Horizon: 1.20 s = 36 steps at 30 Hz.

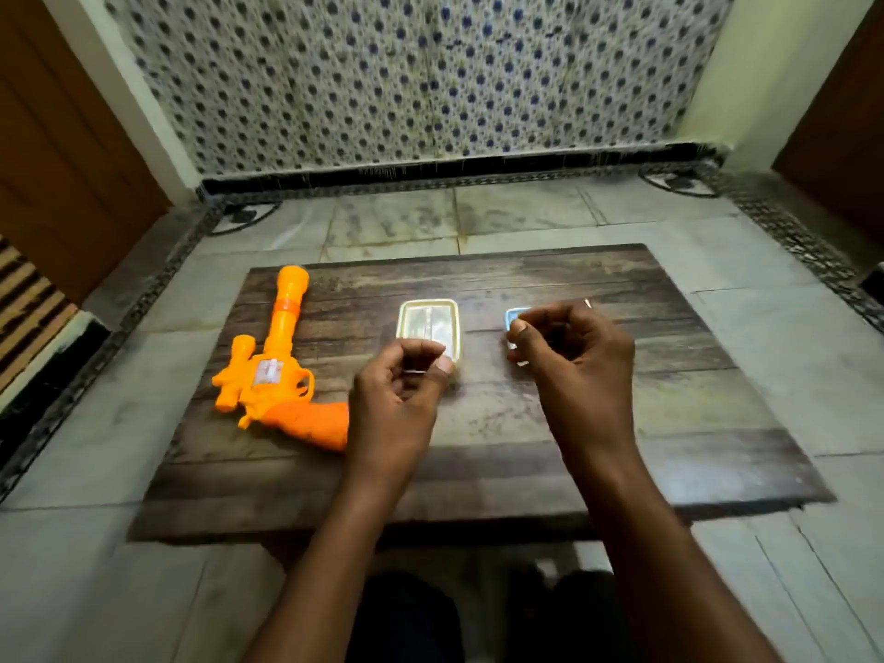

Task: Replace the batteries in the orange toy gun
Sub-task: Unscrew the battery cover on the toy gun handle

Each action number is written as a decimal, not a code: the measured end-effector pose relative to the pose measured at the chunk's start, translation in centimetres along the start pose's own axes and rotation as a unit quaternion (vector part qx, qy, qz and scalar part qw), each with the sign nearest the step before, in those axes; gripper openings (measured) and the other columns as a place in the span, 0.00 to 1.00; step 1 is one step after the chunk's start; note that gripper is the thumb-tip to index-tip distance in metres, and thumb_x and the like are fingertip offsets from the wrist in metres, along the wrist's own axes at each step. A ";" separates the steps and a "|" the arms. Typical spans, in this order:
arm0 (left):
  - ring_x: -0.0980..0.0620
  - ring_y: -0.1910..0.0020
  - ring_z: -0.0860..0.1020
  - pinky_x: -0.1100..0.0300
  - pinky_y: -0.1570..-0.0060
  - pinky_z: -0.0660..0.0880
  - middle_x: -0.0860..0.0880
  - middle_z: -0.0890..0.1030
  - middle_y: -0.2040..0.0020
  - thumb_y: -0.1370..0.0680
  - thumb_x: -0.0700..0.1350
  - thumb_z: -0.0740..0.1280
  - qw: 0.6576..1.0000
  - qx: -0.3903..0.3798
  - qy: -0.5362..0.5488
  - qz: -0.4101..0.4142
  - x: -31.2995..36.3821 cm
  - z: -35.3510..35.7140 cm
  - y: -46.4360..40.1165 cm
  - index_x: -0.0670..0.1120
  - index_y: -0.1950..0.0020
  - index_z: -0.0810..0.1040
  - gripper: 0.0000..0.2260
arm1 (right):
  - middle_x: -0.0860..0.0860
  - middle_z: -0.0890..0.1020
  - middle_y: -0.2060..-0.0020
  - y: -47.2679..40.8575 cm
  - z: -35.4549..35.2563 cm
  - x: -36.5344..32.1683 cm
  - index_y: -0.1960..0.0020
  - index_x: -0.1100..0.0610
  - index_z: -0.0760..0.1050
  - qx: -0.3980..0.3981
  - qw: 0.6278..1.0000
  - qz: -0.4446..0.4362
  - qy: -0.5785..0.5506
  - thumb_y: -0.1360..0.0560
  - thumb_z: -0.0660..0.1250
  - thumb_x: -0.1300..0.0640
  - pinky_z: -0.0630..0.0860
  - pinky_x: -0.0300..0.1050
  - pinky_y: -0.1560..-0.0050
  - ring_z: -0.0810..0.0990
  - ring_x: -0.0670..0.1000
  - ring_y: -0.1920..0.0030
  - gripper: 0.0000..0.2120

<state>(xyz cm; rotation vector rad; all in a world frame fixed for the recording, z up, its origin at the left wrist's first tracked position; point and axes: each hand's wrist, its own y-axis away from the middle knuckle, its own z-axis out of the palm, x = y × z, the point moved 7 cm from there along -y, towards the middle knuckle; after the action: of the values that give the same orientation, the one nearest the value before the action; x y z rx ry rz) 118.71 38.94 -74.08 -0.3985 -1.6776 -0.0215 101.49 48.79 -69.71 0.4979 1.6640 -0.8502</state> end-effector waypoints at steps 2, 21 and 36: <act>0.54 0.57 0.85 0.48 0.51 0.83 0.52 0.87 0.56 0.23 0.42 0.74 0.998 -0.037 -0.058 -0.012 -0.6 0.1 2.7 0.50 0.50 0.84 0.04 | 0.51 0.86 0.62 2.1 -2.1 -1.0 0.55 0.57 0.82 -0.004 1.000 0.006 0.030 0.24 0.74 0.62 0.84 0.53 0.55 0.86 0.48 0.61 0.02; 0.54 0.18 0.56 0.53 0.20 0.57 0.56 0.60 0.17 0.20 0.60 0.66 0.881 -0.268 -0.390 0.028 -7.6 4.4 5.5 0.58 0.22 0.69 0.26 | 0.62 0.81 0.46 -10.1 -6.8 13.1 0.46 0.56 0.79 0.013 0.922 0.117 0.368 0.29 0.73 0.57 0.78 0.52 0.44 0.78 0.64 0.42 0.12; 0.54 0.23 0.67 0.55 0.25 0.66 0.55 0.69 0.22 0.20 0.55 0.70 0.903 -0.251 -0.350 -0.002 -6.7 3.9 5.6 0.53 0.25 0.73 0.24 | 0.70 0.80 0.46 -8.8 -7.5 13.8 0.48 0.68 0.78 0.028 0.883 0.147 0.445 0.23 0.65 0.65 0.77 0.57 0.45 0.79 0.70 0.43 0.07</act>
<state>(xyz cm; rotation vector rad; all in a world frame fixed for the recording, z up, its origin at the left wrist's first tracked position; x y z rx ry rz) 117.12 43.50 -82.34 -0.8641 -2.3870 -0.3574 86.67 47.26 -79.85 1.2865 2.2977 -0.4440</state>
